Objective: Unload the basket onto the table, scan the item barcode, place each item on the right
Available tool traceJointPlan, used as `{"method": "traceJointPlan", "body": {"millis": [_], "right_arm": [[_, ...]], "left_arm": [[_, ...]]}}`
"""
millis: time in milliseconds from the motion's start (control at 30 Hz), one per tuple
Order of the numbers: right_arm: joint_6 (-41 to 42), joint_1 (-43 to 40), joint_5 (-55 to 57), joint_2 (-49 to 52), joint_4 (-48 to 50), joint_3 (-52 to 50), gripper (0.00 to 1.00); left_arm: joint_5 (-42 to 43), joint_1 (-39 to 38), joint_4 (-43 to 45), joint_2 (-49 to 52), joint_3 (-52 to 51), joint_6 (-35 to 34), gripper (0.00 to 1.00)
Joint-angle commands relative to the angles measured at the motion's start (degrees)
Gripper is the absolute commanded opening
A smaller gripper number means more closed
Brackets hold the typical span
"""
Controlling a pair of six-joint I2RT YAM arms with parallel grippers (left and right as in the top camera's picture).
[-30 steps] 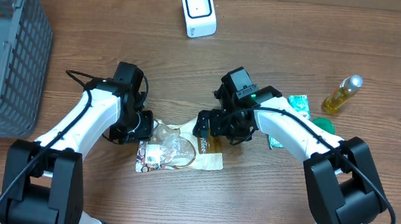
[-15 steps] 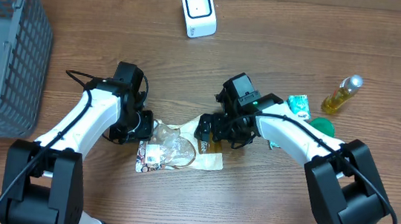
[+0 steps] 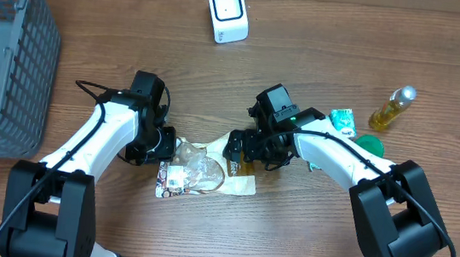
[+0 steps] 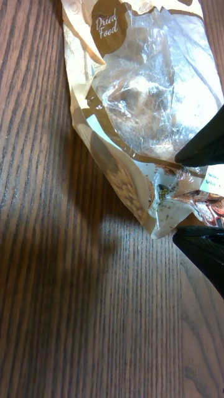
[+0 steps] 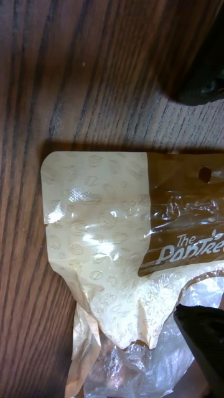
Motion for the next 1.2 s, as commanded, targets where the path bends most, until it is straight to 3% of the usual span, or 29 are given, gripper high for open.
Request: {"method": "traceJointPlan", "body": {"millis": [0,900,1167], "right_arm": [[0.55,-0.02,0.11,-0.37,-0.20,-1.51,1.00],[2.05,1.68,0.11,-0.35,-0.20,-2.14,1.00],[6.12,3.96,0.11,-0.35,-0.28,-2.14,1.00]], "left_arm": [[-0.52,-0.11,0.00,0.02,-0.42,0.24,0.36],[-0.52,-0.11,-0.13,0.02,-0.42,0.22,0.38],[-0.52,-0.11,-0.20,0.02,-0.42,0.24,0.38]]}}
